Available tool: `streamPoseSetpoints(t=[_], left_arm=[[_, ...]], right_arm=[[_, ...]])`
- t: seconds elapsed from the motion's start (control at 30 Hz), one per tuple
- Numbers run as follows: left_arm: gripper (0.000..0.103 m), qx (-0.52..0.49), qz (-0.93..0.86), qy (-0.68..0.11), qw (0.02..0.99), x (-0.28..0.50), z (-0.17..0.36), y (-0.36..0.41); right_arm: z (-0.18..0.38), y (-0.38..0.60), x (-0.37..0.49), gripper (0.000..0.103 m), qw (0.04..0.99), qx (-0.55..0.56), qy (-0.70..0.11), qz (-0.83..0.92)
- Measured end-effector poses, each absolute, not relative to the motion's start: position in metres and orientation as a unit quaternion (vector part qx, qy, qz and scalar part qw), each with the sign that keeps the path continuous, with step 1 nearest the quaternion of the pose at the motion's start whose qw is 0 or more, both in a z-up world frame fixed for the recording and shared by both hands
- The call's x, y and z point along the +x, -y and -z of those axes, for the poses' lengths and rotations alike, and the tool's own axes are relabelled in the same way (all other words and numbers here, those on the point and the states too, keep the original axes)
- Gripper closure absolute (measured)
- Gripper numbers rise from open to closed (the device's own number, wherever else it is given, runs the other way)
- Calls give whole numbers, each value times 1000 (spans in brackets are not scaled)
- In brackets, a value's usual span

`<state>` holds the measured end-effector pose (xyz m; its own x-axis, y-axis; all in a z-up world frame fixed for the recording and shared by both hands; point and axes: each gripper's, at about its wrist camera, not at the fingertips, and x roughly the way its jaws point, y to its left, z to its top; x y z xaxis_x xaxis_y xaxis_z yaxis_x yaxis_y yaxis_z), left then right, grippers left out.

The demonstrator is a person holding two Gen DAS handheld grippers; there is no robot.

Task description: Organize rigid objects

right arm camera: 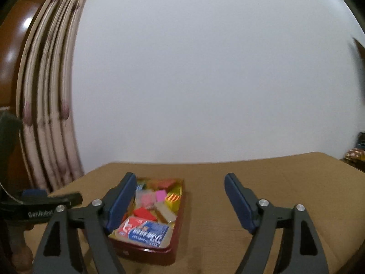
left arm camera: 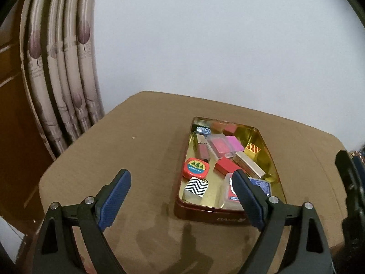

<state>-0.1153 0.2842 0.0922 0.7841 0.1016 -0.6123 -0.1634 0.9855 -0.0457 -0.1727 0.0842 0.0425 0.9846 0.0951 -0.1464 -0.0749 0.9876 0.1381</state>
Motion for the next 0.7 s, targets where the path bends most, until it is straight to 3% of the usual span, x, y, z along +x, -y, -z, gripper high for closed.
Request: streamPoseSetpoints(t=[0.37,0.5,0.7], left_arm=[[9,-25,-57,-315,947,-119,-94,-278],[1,-18,-50,-324,944,-116,-90,-277],[1,-7,-43,-344,938,-113,-81,-274]], right_arm=[[-54,-99,-184,21,995,39,-82,-52],[-53,-95,-180,21,993,47,-97,-48],[-50,-98,-175,21,991,46,-113,-51]])
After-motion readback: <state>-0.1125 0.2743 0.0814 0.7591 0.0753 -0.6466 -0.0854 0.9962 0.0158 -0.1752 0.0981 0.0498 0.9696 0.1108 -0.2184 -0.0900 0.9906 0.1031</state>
